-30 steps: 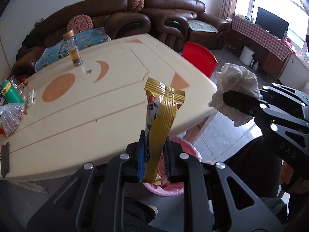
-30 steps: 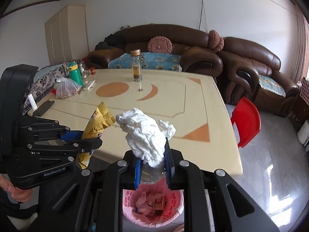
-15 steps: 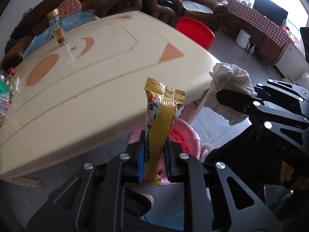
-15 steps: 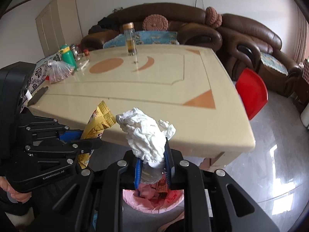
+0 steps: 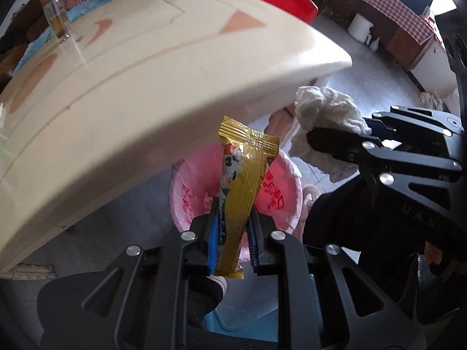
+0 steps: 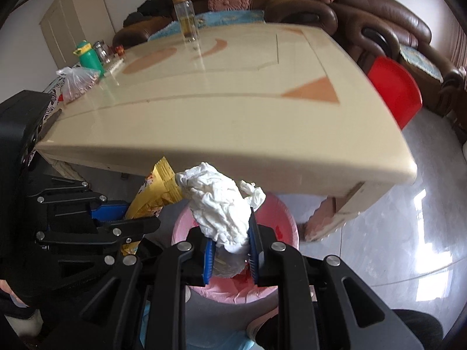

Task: Collect trash
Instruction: 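Lift the gold wrapper and tissue and carry them over the pink bin, then open both tools to drop the wrapper and tissue into the bin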

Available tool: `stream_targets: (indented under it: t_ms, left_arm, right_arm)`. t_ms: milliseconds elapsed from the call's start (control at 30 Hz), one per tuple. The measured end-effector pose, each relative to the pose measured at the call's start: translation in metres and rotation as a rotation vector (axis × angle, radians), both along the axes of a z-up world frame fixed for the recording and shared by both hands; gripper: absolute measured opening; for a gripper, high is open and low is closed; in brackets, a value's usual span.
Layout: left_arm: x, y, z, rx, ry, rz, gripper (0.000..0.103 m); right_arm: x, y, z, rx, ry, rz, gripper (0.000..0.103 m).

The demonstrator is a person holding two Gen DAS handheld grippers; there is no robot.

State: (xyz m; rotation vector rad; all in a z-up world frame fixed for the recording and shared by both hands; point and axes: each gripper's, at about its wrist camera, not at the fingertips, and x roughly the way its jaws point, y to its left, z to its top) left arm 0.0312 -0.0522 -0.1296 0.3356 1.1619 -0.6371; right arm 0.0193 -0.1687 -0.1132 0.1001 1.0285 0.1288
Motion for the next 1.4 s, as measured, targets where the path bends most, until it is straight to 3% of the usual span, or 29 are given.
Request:
stream_targets:
  t_ms: [400, 700, 1300, 1367, 1400]
  left_arm:
    - [0.014, -0.011, -0.058, 0.013, 0.126, -0.012, 0.018]
    - [0.023, -0.018, -0.097, 0.067, 0.208, -0.01, 0.018]
    - [0.049, -0.022, -0.175, 0.138, 0.397, 0.095, 0.018]
    - [0.052, -0.021, -0.18, 0.14, 0.405, 0.111, 0.019]
    - [0.054, -0.021, -0.182, 0.153, 0.404, 0.121, 0.021]
  right_arm:
    - [0.014, -0.013, -0.057, 0.01, 0.116, -0.025, 0.019]
    - [0.026, -0.014, -0.103, 0.025, 0.214, -0.01, 0.019]
    - [0.046, -0.02, -0.185, 0.067, 0.416, 0.027, 0.02]
    - [0.047, -0.021, -0.189, 0.064, 0.424, 0.024, 0.021]
    - [0.049, -0.022, -0.19, 0.067, 0.425, 0.021, 0.026]
